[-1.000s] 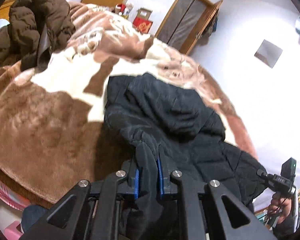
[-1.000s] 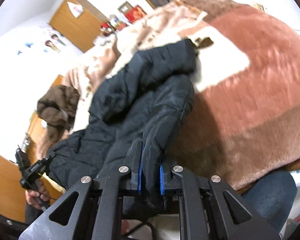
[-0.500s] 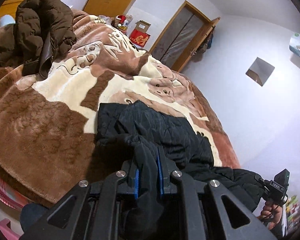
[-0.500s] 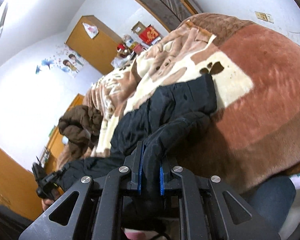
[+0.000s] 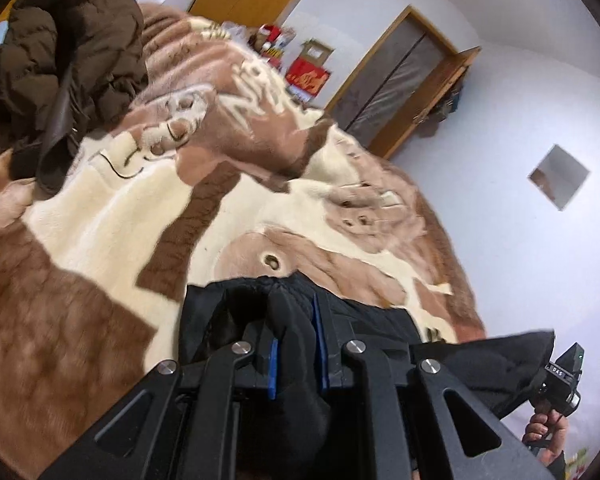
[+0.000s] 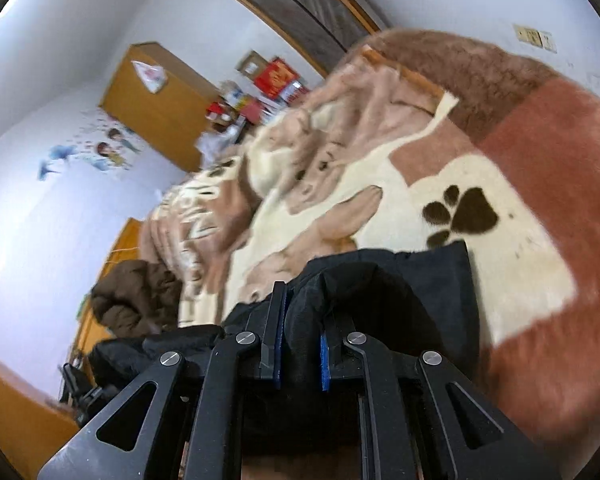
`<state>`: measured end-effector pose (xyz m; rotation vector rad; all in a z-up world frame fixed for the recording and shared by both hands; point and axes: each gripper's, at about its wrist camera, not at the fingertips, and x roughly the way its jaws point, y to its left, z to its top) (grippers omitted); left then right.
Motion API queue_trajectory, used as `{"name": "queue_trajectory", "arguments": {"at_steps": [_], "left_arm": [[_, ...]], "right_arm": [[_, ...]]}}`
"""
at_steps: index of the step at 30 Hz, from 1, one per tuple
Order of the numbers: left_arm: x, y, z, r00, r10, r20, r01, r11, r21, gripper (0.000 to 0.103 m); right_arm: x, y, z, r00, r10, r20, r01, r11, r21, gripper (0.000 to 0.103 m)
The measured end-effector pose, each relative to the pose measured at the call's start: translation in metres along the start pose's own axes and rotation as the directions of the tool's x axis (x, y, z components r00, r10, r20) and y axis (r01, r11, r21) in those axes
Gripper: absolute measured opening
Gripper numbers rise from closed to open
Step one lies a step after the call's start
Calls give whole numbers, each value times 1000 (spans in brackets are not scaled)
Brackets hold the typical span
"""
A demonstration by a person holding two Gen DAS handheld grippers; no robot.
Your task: Fold large clothes
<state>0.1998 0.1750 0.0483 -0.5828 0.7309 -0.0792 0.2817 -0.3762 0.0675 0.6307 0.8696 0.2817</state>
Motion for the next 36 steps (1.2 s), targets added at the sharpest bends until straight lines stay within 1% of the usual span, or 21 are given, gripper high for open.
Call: {"name": "queue_trajectory", "arguments": {"at_steps": [3,4,7,10,13,14,15,16,17,18,19,21,23,24,25,27,30,31,33,34,36], "left_arm": [[58,14,11,995,60,-76,-62,998,-25,16],[75,18,11,991,82,-102,-86,996,-28,17],[125,33,4,975,128,-183,-136,990,-35,21],[149,40,0,970,131,-206,-143,989,-46,22],[150,39,3,969,115,-221,-131,990,-60,25],[146,40,6,970,95,-223,-114,991,-76,29],[139,40,10,974,66,-215,-89,991,-98,32],[130,40,15,979,37,-201,-62,991,-118,43],[120,40,20,983,5,-182,-31,990,-140,53],[110,39,25,987,-20,-159,-6,987,-160,58],[101,37,32,991,-24,-129,2,986,-169,64],[76,30,44,1000,20,-19,-23,990,-137,68],[59,25,49,999,33,33,-28,991,-131,69],[53,20,48,999,16,41,-11,992,-125,69],[50,11,43,999,-3,37,7,995,-97,69],[51,-10,27,1000,-16,5,16,1000,-4,69],[72,-43,-15,994,-54,-91,65,990,123,69],[82,-50,-27,991,-50,-122,69,985,158,69],[108,-57,-48,986,3,-168,33,977,211,69],[121,-58,-54,982,28,-187,15,974,225,69],[147,-53,-60,975,68,-210,-19,973,229,69]], "right_arm": [[58,-20,18,993,-77,-90,80,996,35,17],[80,-30,20,986,-99,-132,107,993,51,17],[120,-57,18,974,-108,-201,132,985,110,20],[133,-76,14,975,-69,-211,107,978,178,22],[123,-80,20,976,-23,-217,71,974,217,26],[115,-79,24,979,7,-206,43,970,237,33],[107,-77,28,982,34,-187,15,968,252,44],[95,-73,33,986,69,-153,-26,965,262,53],[82,-68,38,991,82,-109,-52,964,259,68],[70,-63,43,994,83,-67,-64,967,248,70],[56,-56,47,997,78,-20,-71,972,226,70],[35,-42,48,998,46,48,-53,985,164,70],[25,-22,41,997,13,70,-17,998,67,70],[23,-11,33,998,4,70,-4,1000,5,70],[25,0,21,998,-9,63,13,998,-56,70],[37,15,-4,999,-49,24,52,987,-155,70],[62,28,-46,993,-118,-24,106,951,-290,70],[72,31,-59,987,-159,-29,140,927,-347,70],[96,29,-73,967,-253,-21,219,876,-430,70],[109,21,-76,959,-283,-28,242,863,-444,70],[121,7,-70,950,-312,-28,270,861,-430,70]]}}
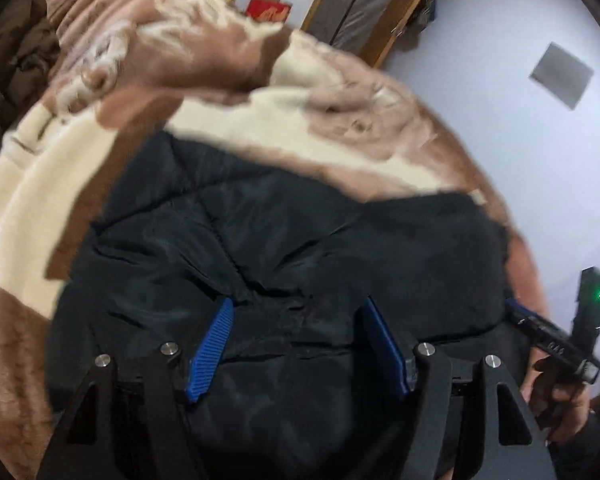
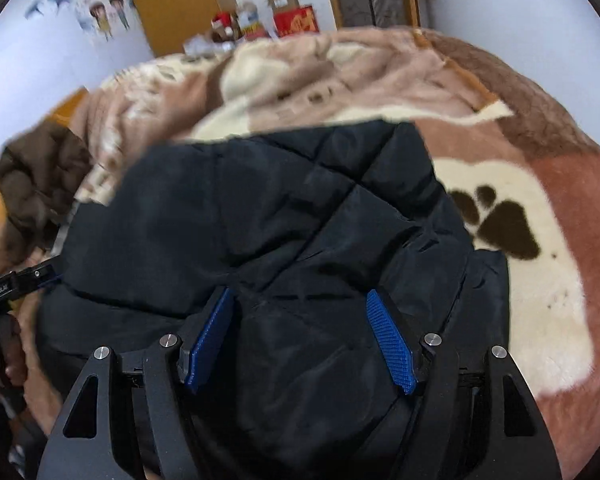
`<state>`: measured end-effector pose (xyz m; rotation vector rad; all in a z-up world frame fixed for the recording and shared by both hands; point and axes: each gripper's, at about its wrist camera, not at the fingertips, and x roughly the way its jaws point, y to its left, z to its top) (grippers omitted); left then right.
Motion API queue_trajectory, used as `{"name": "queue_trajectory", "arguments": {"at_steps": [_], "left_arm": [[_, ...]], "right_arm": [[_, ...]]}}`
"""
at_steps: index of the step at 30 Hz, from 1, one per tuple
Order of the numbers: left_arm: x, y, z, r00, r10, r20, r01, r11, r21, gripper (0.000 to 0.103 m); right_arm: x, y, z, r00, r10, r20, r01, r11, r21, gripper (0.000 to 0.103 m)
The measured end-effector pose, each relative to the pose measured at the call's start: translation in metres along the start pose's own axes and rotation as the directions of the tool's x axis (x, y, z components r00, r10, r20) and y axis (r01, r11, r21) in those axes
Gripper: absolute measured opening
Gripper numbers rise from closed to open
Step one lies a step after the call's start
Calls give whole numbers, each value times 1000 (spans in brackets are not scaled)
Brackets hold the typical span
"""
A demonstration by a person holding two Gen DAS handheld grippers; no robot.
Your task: Fold large clothes
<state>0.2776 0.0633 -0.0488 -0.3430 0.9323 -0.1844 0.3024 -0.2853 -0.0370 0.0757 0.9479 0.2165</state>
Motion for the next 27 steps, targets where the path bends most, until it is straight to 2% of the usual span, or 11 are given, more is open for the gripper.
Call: {"name": "queue_trajectory", "arguments": {"at_steps": [3,5,9,10,12,14,17,19,21,24,27], "left_arm": [[11,-3,7,999,34,-1,-34,999,13,69],[5,-8,14,999,36,-8,-35,999,10,69],[-22,-24,13,997,-61,41,59,997,49,69],[-22,-33,12,996,-81,38,78,994,71,69],[-12,-59,12,995,-95,17,92,986,139,69],[6,-77,20,998,-64,6,62,982,181,69],[41,-81,43,1000,-1,-21,4,989,149,69],[67,-75,51,998,53,-47,-46,989,139,69],[86,-70,53,996,60,-71,-51,991,126,69],[101,-72,47,995,92,-39,-85,983,161,69],[111,-66,40,997,81,-7,-80,987,143,70]], "right_arm": [[5,-11,13,999,-46,-11,46,998,36,70],[-7,-9,18,999,-44,1,44,998,49,70],[-38,18,15,994,73,84,-74,997,11,70],[-38,31,16,991,107,82,-105,994,-25,70],[-28,52,20,991,117,62,-112,990,-83,69],[-6,61,27,997,64,31,-60,991,-118,64],[34,42,39,998,-59,-16,57,993,-99,61],[48,21,43,998,-57,-40,56,997,-46,59],[55,10,44,998,-46,-50,45,999,-21,59],[65,13,41,996,-79,-38,77,996,-45,59],[78,9,36,997,-76,-13,75,997,-36,59]]}}
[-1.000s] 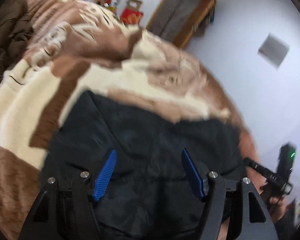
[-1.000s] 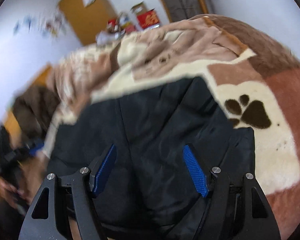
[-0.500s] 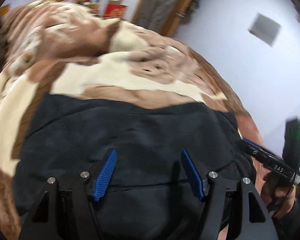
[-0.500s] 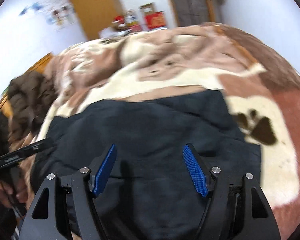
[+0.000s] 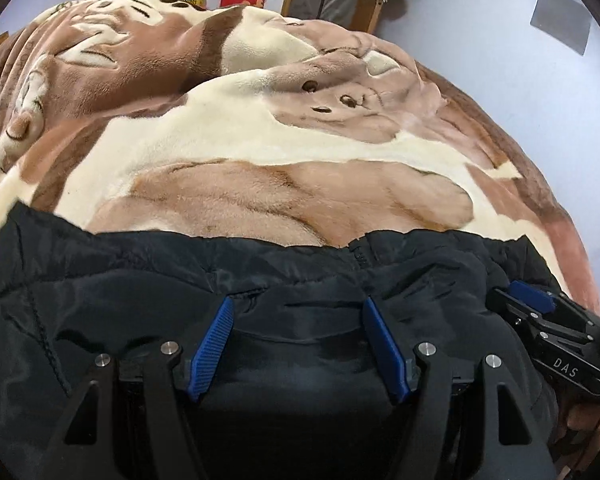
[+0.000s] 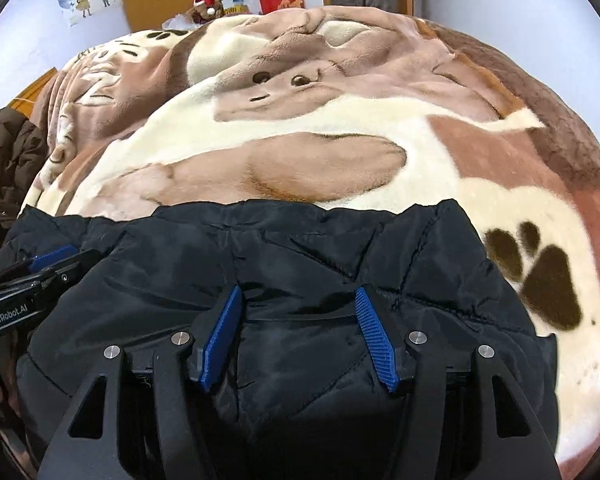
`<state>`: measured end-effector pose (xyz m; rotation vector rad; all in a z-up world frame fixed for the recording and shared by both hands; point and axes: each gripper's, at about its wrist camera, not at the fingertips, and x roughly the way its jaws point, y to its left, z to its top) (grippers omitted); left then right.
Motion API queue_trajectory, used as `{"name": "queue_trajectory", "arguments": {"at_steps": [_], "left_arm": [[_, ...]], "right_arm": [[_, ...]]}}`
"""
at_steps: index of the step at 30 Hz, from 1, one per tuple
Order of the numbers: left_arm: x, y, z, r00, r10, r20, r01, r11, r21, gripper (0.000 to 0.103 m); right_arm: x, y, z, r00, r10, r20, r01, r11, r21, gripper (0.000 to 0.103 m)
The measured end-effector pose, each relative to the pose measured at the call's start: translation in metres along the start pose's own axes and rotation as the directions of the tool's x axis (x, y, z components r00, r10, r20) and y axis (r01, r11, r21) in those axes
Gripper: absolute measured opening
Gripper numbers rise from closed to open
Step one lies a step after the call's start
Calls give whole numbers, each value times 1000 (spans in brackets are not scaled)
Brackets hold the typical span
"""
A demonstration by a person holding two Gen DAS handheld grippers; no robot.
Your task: Fold large clothes
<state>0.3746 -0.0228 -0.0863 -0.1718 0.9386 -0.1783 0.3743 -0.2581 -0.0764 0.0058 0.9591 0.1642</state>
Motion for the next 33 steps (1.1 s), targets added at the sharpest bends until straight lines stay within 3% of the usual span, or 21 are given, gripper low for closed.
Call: {"name": "queue_trajectory", "arguments": {"at_steps": [4,7,10,13,16,19,33], "left_arm": [[6,-4,3,999,30,-25,-30,999,14,70],[-17,-1,11,999,5,-44,-4,1000,19,67],[-63,24,15,998,14,63,-15,1000,20,67],[-81,70,15,986,126,112,-127,992,6,67],[-68,117,5,985,162,57,-157,984,-85,68],[-46,141,-11,995,99,32,-92,981,-170,70],[-17,134,-22,988,124,90,-106,978,-181,72]], "right_arm": [[5,1,2,1000,-12,-7,12,1000,-10,59],[-10,-5,6,1000,23,1,-23,1000,8,59],[-39,-12,8,997,4,74,-4,1000,-3,58],[-40,-29,8,995,-54,81,51,998,36,58],[-23,-41,-2,992,-119,50,116,991,60,54],[-16,-41,-8,988,-137,70,132,989,67,54],[3,-53,-13,990,-120,77,111,987,114,54]]}}
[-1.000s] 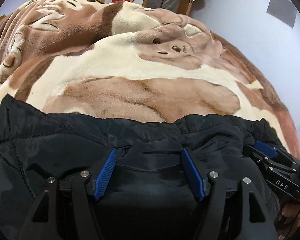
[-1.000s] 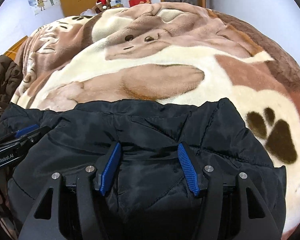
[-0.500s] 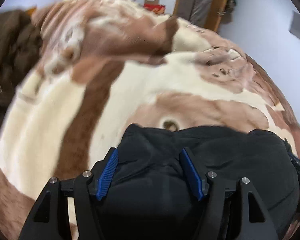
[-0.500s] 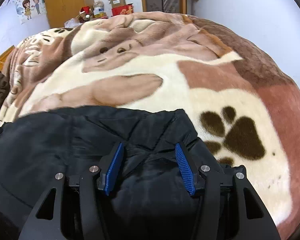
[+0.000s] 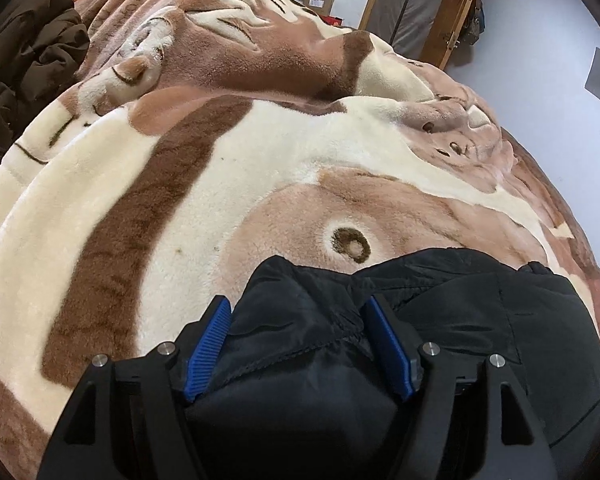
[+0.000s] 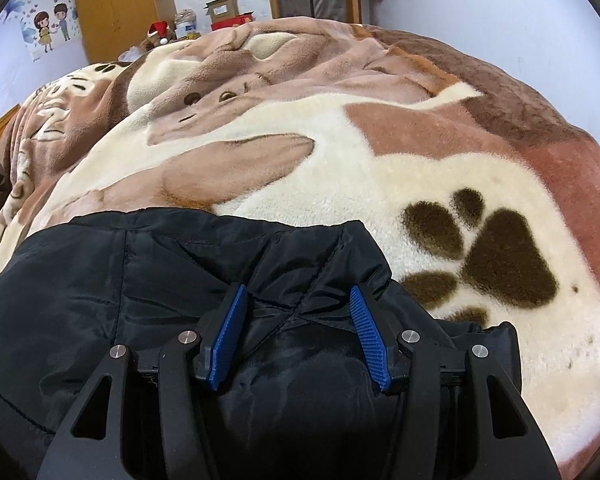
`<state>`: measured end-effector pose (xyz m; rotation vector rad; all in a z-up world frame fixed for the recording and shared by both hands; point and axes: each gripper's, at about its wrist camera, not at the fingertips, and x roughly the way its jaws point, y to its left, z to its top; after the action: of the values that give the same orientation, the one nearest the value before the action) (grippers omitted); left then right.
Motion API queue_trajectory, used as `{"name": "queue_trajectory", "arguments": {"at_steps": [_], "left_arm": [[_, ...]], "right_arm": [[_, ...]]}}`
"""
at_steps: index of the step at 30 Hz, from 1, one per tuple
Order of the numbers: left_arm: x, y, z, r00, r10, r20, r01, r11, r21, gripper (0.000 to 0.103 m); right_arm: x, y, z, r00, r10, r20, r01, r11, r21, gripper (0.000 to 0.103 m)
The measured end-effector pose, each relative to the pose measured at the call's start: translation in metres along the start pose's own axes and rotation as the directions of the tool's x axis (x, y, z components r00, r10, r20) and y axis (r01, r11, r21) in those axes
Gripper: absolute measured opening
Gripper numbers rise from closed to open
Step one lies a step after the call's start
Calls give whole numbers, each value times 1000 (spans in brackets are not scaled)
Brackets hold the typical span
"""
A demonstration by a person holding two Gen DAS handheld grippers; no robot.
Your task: Fold large clothes
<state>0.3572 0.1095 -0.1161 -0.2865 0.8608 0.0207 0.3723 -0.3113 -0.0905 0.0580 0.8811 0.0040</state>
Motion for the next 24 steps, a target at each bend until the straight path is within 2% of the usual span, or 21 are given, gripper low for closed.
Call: {"name": "queue_trajectory", "arguments": {"at_steps": [10,16,21,24], "left_arm": [[5,-2,-2,1000,25,-1,-25,1000,12,74],[-18,-8,12,997,67,-50,-64,997,43,71],[-73,-13,18,999,26,24,-27,998,61,71],[-101,-38,8,996,-60,59,55,995,85,71]], "right_arm": [[0,1,-3,1000,-11,14,11,1000,-3,54],[-18,7,12,998,-33,-48,30,998,-46,54],[-80,4,17,998,18,56,-16,999,-40,54],[-100,2,4,996,41,76,-42,999,6,54]]}}
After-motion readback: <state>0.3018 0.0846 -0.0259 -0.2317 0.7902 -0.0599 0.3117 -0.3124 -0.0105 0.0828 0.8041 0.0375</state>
